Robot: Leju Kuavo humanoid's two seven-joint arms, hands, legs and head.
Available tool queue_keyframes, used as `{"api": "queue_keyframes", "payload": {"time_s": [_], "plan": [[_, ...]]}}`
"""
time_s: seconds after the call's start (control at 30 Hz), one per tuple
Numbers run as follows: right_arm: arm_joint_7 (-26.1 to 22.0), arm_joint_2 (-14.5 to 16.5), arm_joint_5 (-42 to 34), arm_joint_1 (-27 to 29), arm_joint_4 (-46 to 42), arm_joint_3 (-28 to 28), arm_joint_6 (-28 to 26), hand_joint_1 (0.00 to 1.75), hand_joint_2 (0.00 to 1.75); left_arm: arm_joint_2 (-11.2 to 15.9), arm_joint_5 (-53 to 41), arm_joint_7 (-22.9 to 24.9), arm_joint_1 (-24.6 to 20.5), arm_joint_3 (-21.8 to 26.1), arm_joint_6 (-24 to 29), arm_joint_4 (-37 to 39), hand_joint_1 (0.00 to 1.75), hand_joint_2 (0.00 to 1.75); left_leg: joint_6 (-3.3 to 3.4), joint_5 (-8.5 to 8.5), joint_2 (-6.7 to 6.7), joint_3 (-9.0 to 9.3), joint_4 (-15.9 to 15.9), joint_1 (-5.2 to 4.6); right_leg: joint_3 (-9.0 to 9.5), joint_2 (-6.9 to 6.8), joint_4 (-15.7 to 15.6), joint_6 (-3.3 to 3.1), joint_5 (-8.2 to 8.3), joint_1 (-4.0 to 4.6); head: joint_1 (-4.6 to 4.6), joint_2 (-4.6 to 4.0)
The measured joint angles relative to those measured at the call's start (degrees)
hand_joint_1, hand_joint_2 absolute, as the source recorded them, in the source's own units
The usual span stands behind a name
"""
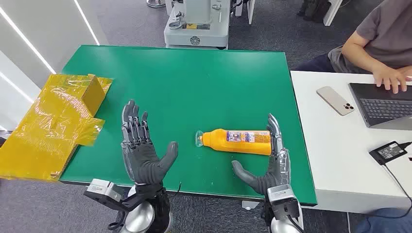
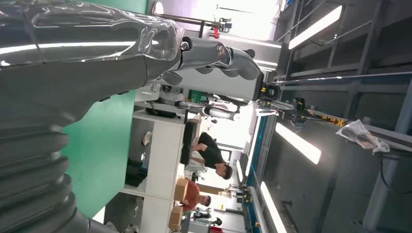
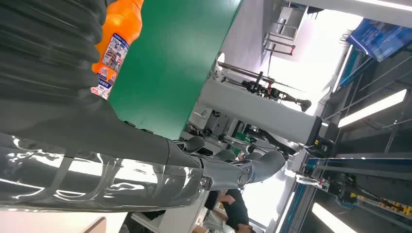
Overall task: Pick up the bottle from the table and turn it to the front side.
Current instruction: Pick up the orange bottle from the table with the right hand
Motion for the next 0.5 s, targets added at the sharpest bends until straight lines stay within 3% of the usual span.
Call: {"api": "queue_keyframes", "payload": {"time_s": [0.3, 0.4, 0.5], "plan": [[0.61, -0.01, 1.00, 0.10, -0.36, -0.11, -0.55, 0.00, 1.75, 0.00, -0.04, 0.00, 0.00, 0.00, -0.09, 0.00, 0.00, 1.75, 0.00, 0.00, 0.00, 0.00, 0.00, 0.00, 0.00, 0.00, 0.00, 0.00, 0.00, 0.00, 0.00, 0.00], [4.74, -0.94, 9.28, -1.03, -0.72, -0.54, -2.67, 0.00, 1.75, 0.02, -0.06, 0.00, -0.03, 0.01, -0.35, 0.00, 0.00, 1.75, 0.00, 0.00, 0.01, 0.00, 0.00, -0.01, 0.00, 0.01, 0.00, 0.00, 0.01, -0.01, 0.00, 0.00], [8.78, -2.94, 19.95, -3.52, -1.41, -2.77, -0.38, 0.00, 1.75, 0.05, -0.07, 0.00, -0.09, 0.02, -1.05, 0.00, 0.00, 1.75, 0.03, 0.02, 0.00, 0.01, 0.03, -0.02, 0.03, 0.00, -0.01, 0.02, 0.02, -0.01, 0.01, 0.00]]}}
